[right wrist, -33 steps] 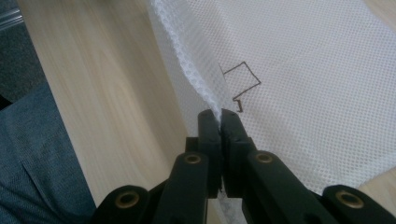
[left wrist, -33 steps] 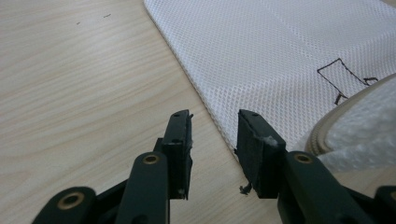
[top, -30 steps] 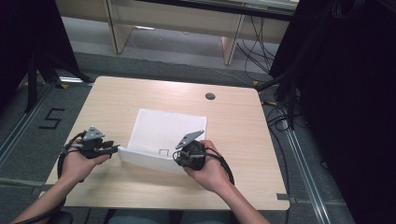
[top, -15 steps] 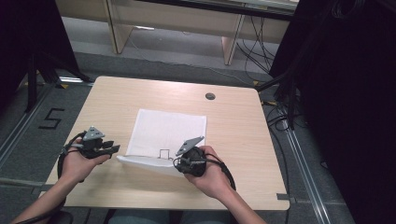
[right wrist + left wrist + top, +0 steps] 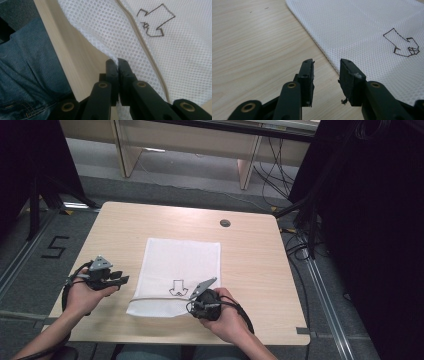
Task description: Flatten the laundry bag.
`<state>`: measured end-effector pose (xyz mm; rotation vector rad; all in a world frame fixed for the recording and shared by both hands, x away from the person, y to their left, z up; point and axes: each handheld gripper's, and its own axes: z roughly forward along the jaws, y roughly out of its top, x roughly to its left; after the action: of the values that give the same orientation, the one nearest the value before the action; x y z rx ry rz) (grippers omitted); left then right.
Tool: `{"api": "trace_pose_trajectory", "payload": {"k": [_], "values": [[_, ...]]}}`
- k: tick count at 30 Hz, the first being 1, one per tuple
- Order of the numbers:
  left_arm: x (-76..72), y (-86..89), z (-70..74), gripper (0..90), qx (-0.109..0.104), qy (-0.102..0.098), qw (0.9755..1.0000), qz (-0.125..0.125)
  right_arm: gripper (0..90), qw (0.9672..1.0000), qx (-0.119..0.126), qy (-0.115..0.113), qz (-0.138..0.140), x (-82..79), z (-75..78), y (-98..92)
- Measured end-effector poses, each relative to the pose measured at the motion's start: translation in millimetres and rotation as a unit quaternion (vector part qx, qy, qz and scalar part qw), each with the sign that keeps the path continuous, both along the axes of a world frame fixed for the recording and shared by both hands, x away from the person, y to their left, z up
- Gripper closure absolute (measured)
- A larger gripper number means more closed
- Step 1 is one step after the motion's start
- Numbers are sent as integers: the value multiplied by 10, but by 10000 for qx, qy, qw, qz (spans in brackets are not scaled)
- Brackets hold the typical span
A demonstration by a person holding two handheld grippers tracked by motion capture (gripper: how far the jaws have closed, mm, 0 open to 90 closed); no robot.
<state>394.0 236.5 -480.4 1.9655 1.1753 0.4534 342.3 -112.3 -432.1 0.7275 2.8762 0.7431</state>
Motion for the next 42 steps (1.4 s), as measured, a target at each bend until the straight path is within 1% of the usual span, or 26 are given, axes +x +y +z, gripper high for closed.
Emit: {"api": "trace_pose_trajectory", "payload": {"k": [1,6,9,11,13,15,19,20,21,22,23,24,25,26,27,28,30,31,32,34,35,36,37,39,41,42], "values": [[0,-4,3,631,40,-26,10000,-26,892,10000,-33,44,29,-10,-21,1],[0,-22,1,630,6,-34,10000,-77,891,9998,-162,141,46,-45,-98,19],[-2,-42,-4,623,-4,-20,9999,-134,890,9993,-236,272,79,-51,-157,49],[-5,-53,-7,622,-4,-29,9999,-133,889,9992,-246,294,90,-49,-166,54],[-4,-78,-3,621,-23,-29,9998,-207,889,9990,-255,358,122,-37,-195,73],[-4,-82,-2,619,-9,-47,9997,-228,889,9988,-256,391,113,-35,-205,79],[-6,-131,0,617,-12,-55,9994,-327,888,9982,-321,500,88,-11,-273,107],[-6,-131,0,616,-12,-55,9994,-327,887,9982,-323,495,134,-1,-289,113],[-7,-143,-1,614,-29,-54,9993,-363,887,9979,-335,550,96,-3,-296,124],[-7,-160,-1,613,-29,-37,9993,-378,886,9979,-337,551,98,2,-308,134],[-6,-164,4,613,-4,-14,9990,-453,885,9978,-315,566,148,14,-315,138],[-8,-186,-14,612,-70,-80,9991,-399,884,9978,-348,566,75,13,-315,151],[-7,-188,-9,611,-32,-33,9989,-457,881,9978,-309,573,152,30,-326,162],[-8,-192,-7,611,23,-29,9987,-503,877,9977,-328,592,89,26,-325,175],[-8,-192,-7,610,23,-29,9987,-503,877,9977,-328,592,89,26,-325,175],[-11,-211,-17,610,-28,-51,9989,-474,869,9977,-304,577,163,38,-333,184],[-17,-215,-7,609,11,10,9985,-555,835,9979,-295,569,101,29,-329,200],[-15,-218,-12,608,7,-46,9983,-574,814,9979,-278,572,95,27,-327,199],[-19,-225,-16,608,-28,-41,9984,-565,768,9980,-138,612,83,28,-316,181],[-20,-226,-16,607,-19,-52,9983,-579,752,9981,-101,610,32,24,-313,172],[-22,-230,-15,607,-17,-56,9981,-613,736,9977,-58,674,-87,7,-299,160],[-23,-236,-17,607,-14,-81,9980,-632,714,9978,-40,648,-132,1,-277,136],[-24,-235,-12,607,8,-61,9977,-675,686,9978,42,646,-171,-12,-240,96],[-35,-267,-11,607,-49,-56,9976,-695,667,9976,175,628,-214,-25,-199,59],[-40,-277,-10,607,-51,-67,9975,-707,649,9976,294,558,-293,-53,-128,13],[-42,-281,-4,607,-39,-10,9972,-752,649,9976,294,558,-293,-53,-128,13]]}}
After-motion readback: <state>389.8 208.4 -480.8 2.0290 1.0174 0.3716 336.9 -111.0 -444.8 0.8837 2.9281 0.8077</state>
